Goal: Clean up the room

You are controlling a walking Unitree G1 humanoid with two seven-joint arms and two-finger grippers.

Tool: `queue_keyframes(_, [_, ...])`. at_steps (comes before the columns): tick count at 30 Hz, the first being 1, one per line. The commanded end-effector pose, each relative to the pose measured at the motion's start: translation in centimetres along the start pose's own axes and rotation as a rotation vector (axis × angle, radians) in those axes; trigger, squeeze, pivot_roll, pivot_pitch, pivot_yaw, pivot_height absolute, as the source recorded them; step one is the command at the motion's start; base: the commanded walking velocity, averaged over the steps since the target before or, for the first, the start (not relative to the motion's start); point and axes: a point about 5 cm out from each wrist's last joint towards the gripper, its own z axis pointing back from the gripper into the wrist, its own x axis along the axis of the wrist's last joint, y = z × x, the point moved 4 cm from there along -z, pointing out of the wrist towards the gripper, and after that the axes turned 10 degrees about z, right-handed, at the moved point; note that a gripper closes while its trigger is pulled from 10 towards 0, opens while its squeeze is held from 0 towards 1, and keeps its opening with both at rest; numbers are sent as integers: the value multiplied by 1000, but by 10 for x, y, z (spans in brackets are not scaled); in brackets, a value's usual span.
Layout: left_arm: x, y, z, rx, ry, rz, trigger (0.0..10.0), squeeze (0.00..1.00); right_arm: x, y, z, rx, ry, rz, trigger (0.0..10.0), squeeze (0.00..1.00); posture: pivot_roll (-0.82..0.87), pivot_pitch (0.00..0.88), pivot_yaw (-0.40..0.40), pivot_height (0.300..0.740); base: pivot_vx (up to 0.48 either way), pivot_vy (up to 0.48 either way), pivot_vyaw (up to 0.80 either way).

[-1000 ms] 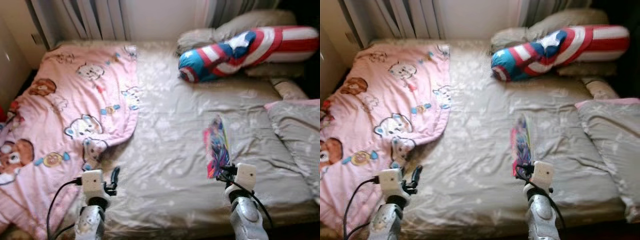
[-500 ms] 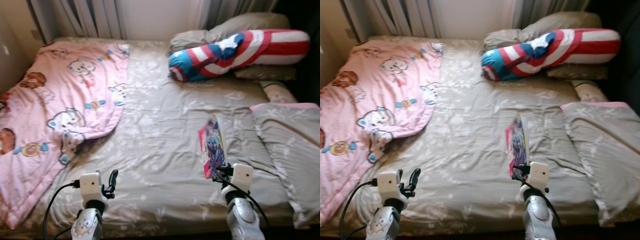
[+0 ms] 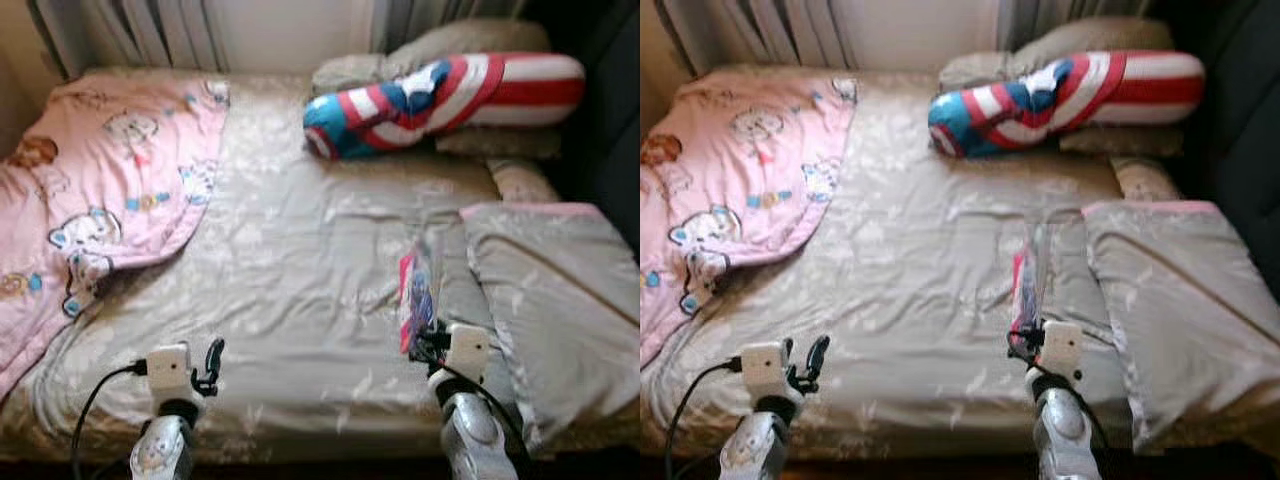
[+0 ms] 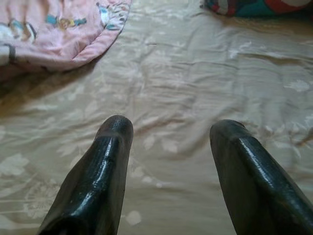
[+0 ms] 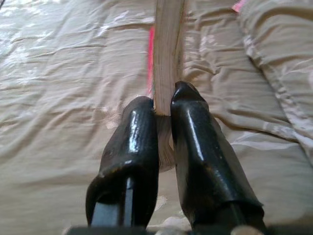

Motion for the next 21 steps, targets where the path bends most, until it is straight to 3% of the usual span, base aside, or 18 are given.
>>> queue_keyframes(1, [-9, -2, 4, 5, 31, 13, 10000, 0, 6, -11, 0, -28, -32, 13, 10000, 0, -7, 146, -49, 740, 0, 0, 0])
queue_keyframes(21, [-9, -2, 6, -9, 41, 24, 10000, 0, 3, -19, 0, -70, -14, 5, 10000, 0, -6, 149, -45, 740, 0, 0, 0])
